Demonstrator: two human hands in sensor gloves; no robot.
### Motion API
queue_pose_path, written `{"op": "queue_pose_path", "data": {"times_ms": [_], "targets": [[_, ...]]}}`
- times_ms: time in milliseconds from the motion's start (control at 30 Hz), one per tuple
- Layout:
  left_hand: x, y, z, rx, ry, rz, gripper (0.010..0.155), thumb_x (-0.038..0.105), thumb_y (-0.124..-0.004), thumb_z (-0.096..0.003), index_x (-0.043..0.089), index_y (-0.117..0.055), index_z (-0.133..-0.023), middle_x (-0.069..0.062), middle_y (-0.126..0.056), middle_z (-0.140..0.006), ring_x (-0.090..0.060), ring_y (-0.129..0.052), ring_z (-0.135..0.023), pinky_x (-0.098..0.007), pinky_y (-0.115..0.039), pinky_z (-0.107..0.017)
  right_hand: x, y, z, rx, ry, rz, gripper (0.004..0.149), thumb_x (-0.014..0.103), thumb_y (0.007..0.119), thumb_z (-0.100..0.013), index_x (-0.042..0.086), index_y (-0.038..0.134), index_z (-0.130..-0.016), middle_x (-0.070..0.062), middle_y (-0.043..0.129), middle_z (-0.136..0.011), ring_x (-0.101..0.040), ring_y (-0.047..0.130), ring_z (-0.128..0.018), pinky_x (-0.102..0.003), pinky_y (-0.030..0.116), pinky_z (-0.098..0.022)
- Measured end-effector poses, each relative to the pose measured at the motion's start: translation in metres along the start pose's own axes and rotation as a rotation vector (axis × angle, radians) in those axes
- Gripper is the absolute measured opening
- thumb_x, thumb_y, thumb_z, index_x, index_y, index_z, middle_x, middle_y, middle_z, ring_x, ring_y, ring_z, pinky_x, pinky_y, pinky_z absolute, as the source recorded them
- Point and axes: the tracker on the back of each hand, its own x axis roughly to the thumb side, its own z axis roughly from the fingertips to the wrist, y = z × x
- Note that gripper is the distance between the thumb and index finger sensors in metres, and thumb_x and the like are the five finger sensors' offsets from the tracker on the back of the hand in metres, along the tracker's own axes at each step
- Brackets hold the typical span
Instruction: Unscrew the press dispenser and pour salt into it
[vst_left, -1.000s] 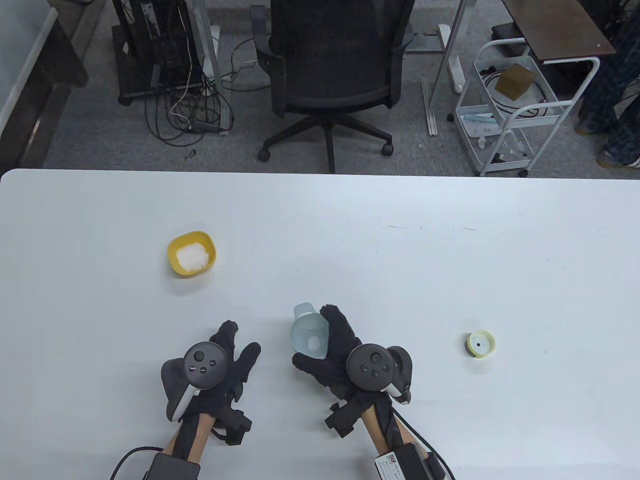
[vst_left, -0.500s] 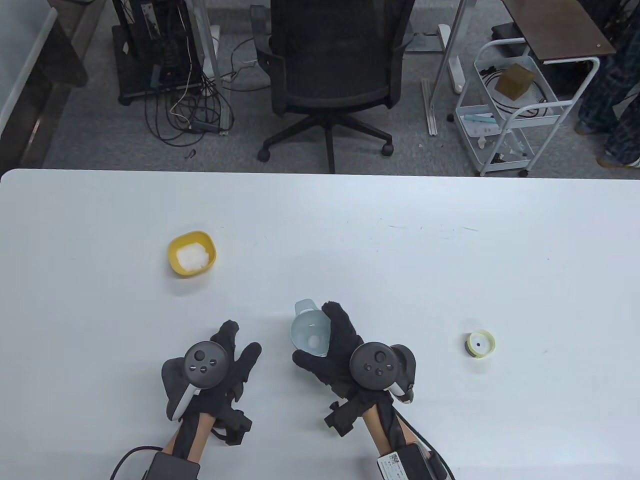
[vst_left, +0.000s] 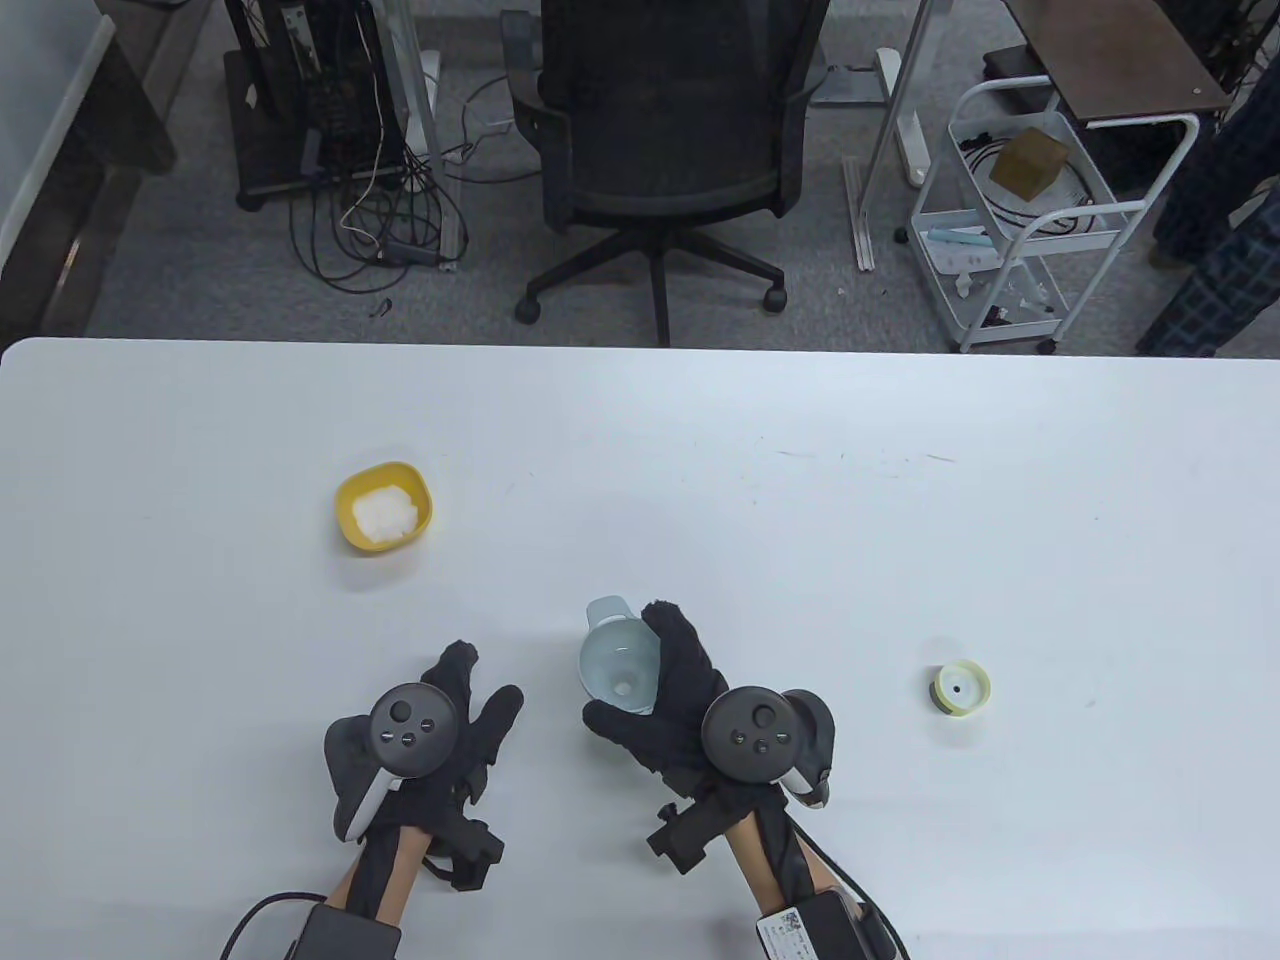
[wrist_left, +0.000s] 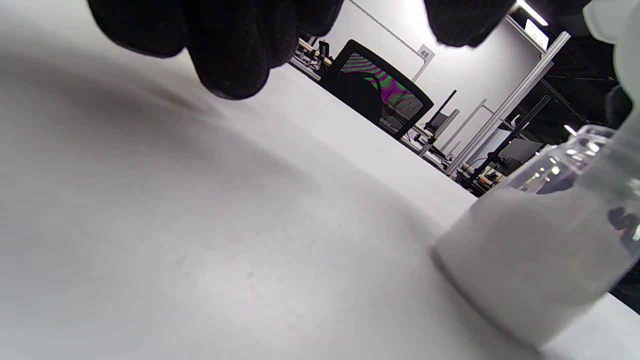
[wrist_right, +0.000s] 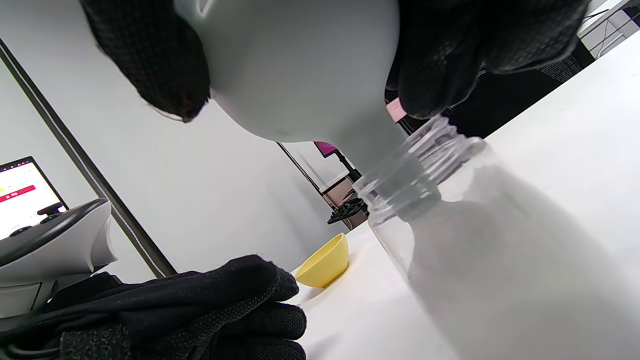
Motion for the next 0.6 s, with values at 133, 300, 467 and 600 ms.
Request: {"op": "queue_pose_path", "data": {"times_ms": [133,300,467,600], "targets": [[0.0,-0.001,0.0,-0.001,-0.001,-0.005,0.092,0.058,-0.067,-0.059,-0.009,-0.045,-0.118,-0.039,-0.065,-0.111,-0.05,-0.084,-0.091,-0.067,-0.068,-0.064,-0.012,0.01,0.007,0.045,0.043,0.153,0.107,0.057,0.079,-0.057,-0.019,0.028,-0.112,-0.043,0.057,-0.105,-0.056,0.075,-0.088,-0.073,0.061,-0.062],[0.001,-0.002,0.0,0.0,-0.005,-0.014,0.092,0.058,-0.067,-0.0588,-0.009,-0.045,-0.118,-0.039,-0.065,-0.111,-0.05,-0.084,-0.091,-0.067,-0.068,-0.064,-0.009,0.012,0.004,0.021,0.042,0.084,0.107,0.053,0.083,-0.055,-0.02,0.031,-0.112,-0.045,0.058,-0.104,-0.059,0.075,-0.086,-0.075,0.059,-0.061],[0.001,-0.002,0.0,0.0,-0.01,-0.013,0.092,0.058,-0.067,-0.0587,-0.009,-0.045,-0.118,-0.039,-0.065,-0.111,-0.05,-0.085,-0.091,-0.067,-0.068,-0.064,-0.008,0.011,0.003,0.029,0.04,0.086,0.107,0.053,0.083,-0.055,-0.022,0.03,-0.111,-0.046,0.057,-0.103,-0.06,0.074,-0.086,-0.075,0.058,-0.061],[0.002,-0.002,0.0,-0.008,-0.014,-0.011,0.092,0.058,-0.067,-0.0588,-0.009,-0.045,-0.118,-0.039,-0.065,-0.111,-0.05,-0.084,-0.091,-0.067,-0.068,-0.064,-0.004,0.011,0.002,0.029,0.038,0.094,0.107,0.052,0.083,-0.055,-0.024,0.031,-0.111,-0.047,0.057,-0.103,-0.061,0.073,-0.086,-0.076,0.058,-0.06]]}}
